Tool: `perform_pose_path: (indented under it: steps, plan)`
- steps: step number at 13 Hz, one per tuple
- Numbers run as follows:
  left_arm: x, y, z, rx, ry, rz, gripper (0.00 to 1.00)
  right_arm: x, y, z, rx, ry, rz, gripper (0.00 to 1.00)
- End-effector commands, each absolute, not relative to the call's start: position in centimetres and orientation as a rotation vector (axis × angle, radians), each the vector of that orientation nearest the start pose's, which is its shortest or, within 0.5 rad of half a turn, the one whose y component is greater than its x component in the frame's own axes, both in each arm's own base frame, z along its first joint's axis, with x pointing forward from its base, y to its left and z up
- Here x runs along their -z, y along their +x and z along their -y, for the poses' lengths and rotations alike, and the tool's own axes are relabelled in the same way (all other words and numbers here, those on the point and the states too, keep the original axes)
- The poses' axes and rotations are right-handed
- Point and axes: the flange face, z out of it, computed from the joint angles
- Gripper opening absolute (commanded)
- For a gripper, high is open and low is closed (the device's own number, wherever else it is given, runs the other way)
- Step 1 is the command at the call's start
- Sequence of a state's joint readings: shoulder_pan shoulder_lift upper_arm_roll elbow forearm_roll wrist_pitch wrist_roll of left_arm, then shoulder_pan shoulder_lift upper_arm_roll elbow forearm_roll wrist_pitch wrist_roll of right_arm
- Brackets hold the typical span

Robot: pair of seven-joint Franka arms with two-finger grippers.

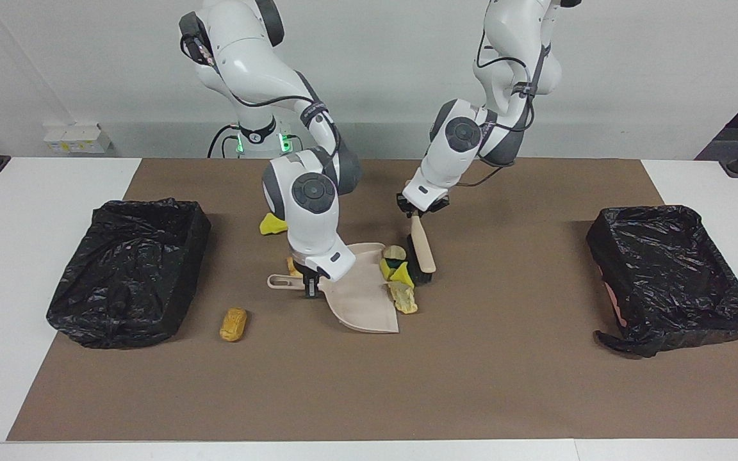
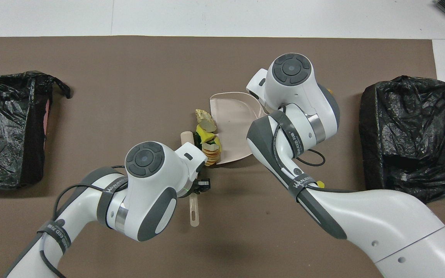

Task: Sweep and dump trash in bin
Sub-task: 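Brush the remaining pieces deeper into the dustpan with the left gripper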

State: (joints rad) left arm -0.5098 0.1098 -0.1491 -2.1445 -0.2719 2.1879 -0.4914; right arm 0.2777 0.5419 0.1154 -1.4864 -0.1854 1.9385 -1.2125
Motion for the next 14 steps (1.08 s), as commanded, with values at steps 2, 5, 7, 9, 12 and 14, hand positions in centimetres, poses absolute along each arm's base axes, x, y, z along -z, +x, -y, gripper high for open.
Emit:
perform_pose_path:
  steps: [2, 5, 7, 9, 12, 14]
  plan:
    - [-35.8, 44.1, 36.4, -0.208, -3.352, -0.034, 0.00, -35.5, 64.3, -22.9, 0.204, 1.994, -2.308, 0.00]
    - [-36.8, 44.5, 38.5, -0.174, -3.376, -0.097, 0.00, -35.6, 64.5, -22.3, 0.206, 1.990, -2.313, 0.00]
    - [-38.5, 45.0, 39.1, -0.149, -3.411, -0.092, 0.00, -35.6, 64.5, -22.3, 0.208, 1.981, -2.323, 0.00]
    - [-39.7, 45.6, 38.9, -0.108, -3.429, -0.085, 0.00, -35.6, 64.6, -22.1, 0.207, 1.978, -2.325, 0.00]
    - [-41.9, 46.9, 39.2, -0.037, -3.465, -0.076, 0.00, -35.6, 64.6, -21.9, 0.211, 1.975, -2.330, 0.00]
    - [-41.8, 48.2, 37.6, -0.014, -3.419, -0.208, 0.00, -35.8, 64.8, -21.7, 0.195, 1.986, -2.324, 0.00]
